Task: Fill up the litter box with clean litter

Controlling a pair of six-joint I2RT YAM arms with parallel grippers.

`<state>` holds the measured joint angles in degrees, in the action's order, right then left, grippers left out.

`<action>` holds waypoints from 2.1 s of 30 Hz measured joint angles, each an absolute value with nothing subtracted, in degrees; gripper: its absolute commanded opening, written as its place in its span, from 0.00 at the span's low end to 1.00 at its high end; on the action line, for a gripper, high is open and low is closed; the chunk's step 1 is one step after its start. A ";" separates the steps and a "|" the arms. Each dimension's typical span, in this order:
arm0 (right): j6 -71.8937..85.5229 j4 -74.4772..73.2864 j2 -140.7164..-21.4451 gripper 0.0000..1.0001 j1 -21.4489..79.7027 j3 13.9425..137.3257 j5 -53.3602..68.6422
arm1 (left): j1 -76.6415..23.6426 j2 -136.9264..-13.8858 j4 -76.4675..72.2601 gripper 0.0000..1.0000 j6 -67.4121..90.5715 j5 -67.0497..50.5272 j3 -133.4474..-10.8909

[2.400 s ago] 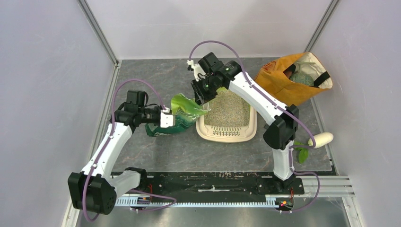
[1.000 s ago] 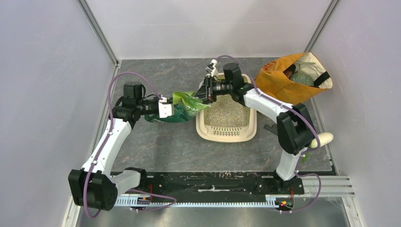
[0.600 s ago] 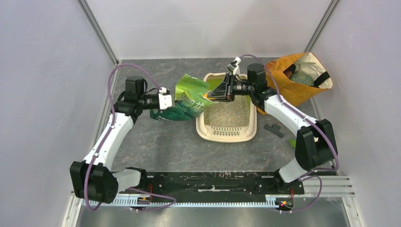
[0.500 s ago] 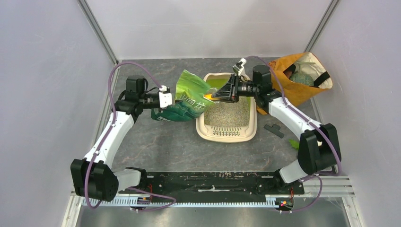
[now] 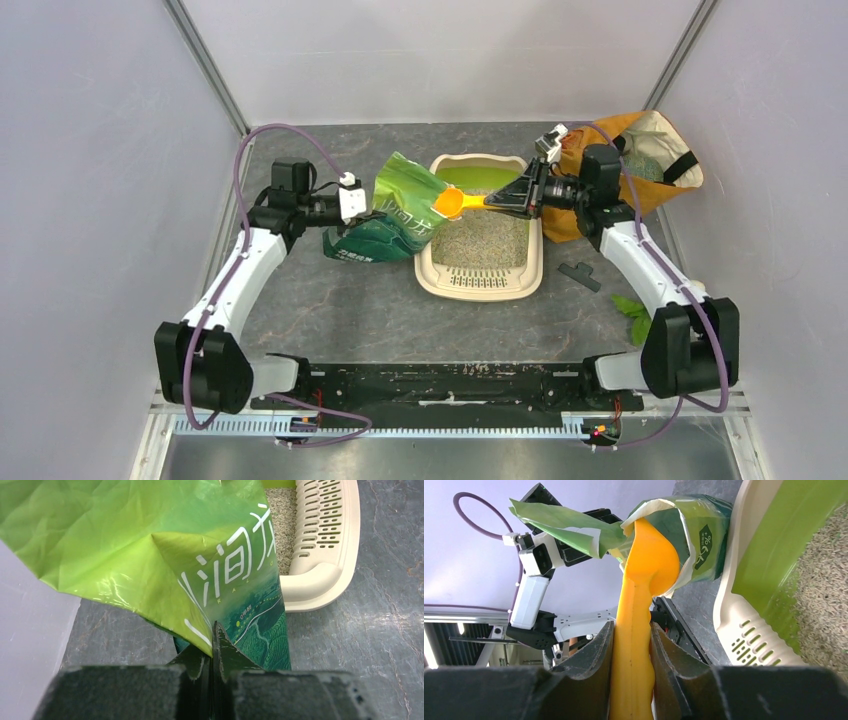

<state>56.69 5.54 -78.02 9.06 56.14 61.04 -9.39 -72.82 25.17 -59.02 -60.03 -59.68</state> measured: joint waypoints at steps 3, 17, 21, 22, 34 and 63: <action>55.48 4.12 -77.06 0.00 6.70 55.79 62.83 | -9.39 -73.36 25.17 0.02 -58.76 -59.88 -59.68; 50.46 -3.03 -72.66 0.00 -4.64 54.76 69.78 | -9.39 -74.63 25.67 0.02 -58.30 -58.61 -59.72; 47.00 -7.27 -71.83 0.00 -8.25 54.78 71.46 | -9.39 -74.63 25.67 0.02 -58.30 -58.61 -59.72; 46.28 -8.29 -71.81 0.00 -8.75 54.78 71.79 | -9.39 -74.63 25.67 0.02 -58.30 -58.61 -59.72; 26.39 -31.42 -74.19 0.00 -11.57 63.75 63.88 | -9.39 -74.26 26.15 0.02 -58.15 -58.22 -59.72; -5.67 -64.45 -83.61 0.00 11.81 102.45 37.30 | -9.13 -70.28 38.81 0.02 -71.33 -54.04 -59.72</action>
<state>-5.67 -64.45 -83.61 11.81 102.45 37.30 -9.13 -70.28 38.81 -71.33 -54.04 -59.72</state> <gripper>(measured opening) 0.344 0.033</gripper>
